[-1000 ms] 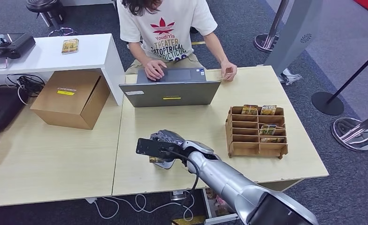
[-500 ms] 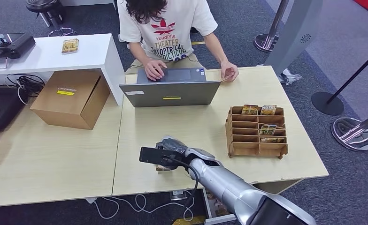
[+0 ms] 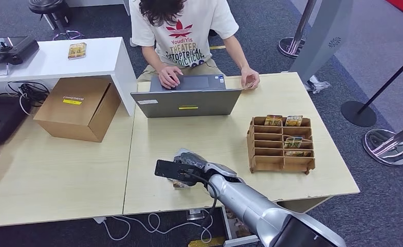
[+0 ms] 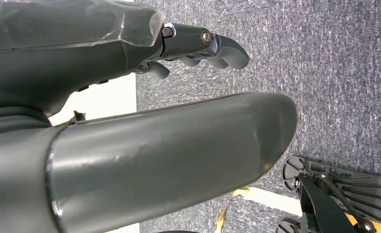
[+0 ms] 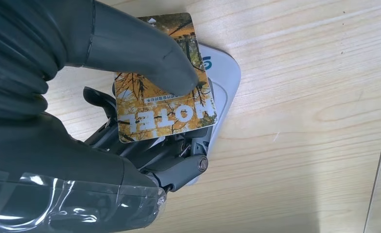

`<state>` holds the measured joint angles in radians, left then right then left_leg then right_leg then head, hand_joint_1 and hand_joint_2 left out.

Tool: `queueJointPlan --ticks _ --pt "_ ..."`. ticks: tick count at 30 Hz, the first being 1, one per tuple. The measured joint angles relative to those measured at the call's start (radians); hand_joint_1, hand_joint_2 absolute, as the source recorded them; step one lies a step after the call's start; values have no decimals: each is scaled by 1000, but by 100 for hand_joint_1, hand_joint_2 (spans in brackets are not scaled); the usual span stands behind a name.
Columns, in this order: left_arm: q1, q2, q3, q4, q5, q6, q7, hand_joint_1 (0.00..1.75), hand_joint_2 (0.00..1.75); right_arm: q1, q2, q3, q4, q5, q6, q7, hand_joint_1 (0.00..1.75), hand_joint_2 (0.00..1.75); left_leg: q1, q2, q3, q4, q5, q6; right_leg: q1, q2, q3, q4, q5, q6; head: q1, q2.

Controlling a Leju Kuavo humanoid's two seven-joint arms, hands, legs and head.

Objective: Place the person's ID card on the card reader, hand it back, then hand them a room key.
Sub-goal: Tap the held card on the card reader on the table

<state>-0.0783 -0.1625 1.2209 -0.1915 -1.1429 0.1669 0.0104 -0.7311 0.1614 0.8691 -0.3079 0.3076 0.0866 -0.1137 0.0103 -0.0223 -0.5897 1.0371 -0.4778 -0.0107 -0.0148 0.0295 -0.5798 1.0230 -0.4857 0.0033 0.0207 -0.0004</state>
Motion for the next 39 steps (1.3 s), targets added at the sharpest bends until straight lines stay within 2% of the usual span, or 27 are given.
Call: queueJointPlan --ticks 27,39 --pt "0 8 -14 0 -10 -12 1 0 0 -19 -1 -2 26 52 -47 92 175 175 0 0 1 0 0 0 0 0 0 0 0 0 0 0" --pt "0 8 -16 0 -18 -12 4 0 0 -20 -1 -2 32 62 -46 100 175 175 0 0 1 0 0 0 0 0 0 0 0 0 0 0"
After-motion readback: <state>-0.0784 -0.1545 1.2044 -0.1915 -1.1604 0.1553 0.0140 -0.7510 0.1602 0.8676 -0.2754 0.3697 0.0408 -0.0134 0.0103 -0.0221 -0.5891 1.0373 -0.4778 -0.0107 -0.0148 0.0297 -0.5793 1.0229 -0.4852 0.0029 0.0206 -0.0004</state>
